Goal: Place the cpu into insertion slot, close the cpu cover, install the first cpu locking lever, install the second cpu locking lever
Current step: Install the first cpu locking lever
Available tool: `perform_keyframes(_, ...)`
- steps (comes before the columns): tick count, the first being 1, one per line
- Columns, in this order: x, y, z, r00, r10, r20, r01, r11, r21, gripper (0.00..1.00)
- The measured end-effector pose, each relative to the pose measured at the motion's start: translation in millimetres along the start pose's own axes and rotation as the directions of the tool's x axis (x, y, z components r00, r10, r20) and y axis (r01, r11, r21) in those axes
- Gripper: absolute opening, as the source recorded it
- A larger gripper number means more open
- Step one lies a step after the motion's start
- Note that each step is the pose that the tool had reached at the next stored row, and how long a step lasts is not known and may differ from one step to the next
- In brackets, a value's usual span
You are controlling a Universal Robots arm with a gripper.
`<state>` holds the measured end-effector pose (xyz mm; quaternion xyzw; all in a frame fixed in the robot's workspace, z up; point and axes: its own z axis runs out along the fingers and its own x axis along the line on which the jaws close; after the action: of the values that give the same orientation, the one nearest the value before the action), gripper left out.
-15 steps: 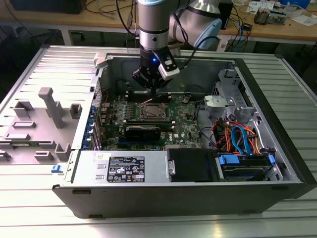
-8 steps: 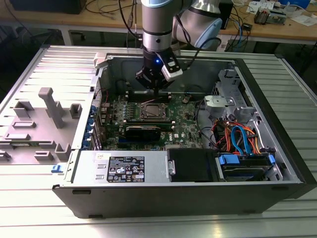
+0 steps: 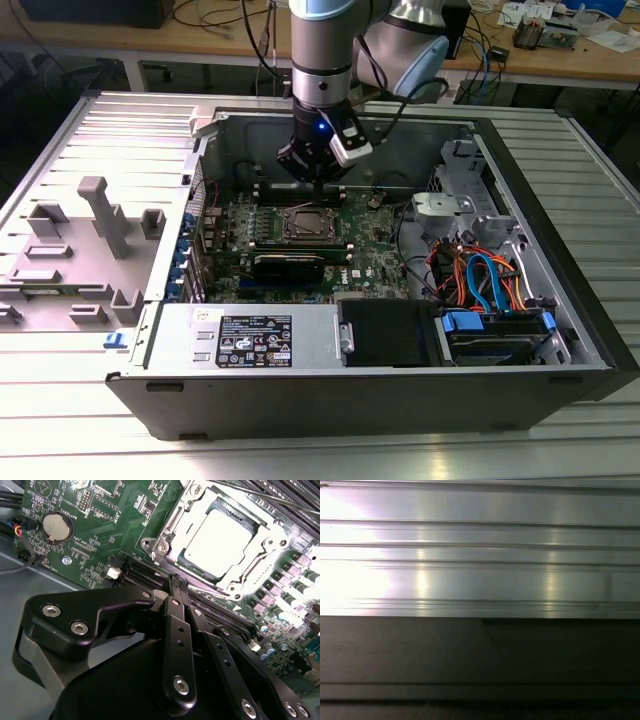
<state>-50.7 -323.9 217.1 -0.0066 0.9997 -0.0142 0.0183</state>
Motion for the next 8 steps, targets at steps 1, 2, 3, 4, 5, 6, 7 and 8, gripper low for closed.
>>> perform_keyframes(1,-0.5,-0.1,1.1,1.0,0.0,0.0,0.0,1.0,0.0002,0.11)
perform_keyframes(2,-0.6,-0.5,1.6,1.0,0.0,-0.0003,0.0,1.0,0.0005,0.11)
perform_keyframes(3,-0.6,-0.6,1.9,1.0,0.0,-0.0009,0.0,1.0,0.0012,0.11)
perform_keyframes(4,-0.5,-0.8,2.3,1.0,0.0,-0.0011,0.0,1.0,0.0013,0.11)
perform_keyframes(5,-0.4,-0.9,2.4,1.0,0.0,-0.0013,0.0,1.0,0.0016,0.11)
perform_keyframes(6,-0.4,-0.9,2.5,1.0,0.0,-0.0015,0.0,1.0,0.0019,0.11)
perform_keyframes(7,-0.4,-0.9,2.5,1.0,0.0,-0.0016,0.0,1.0,0.002,0.11)
perform_keyframes(8,-0.4,-0.9,2.5,1.0,0.0,-0.0016,0.0,1.0,0.0021,0.11)
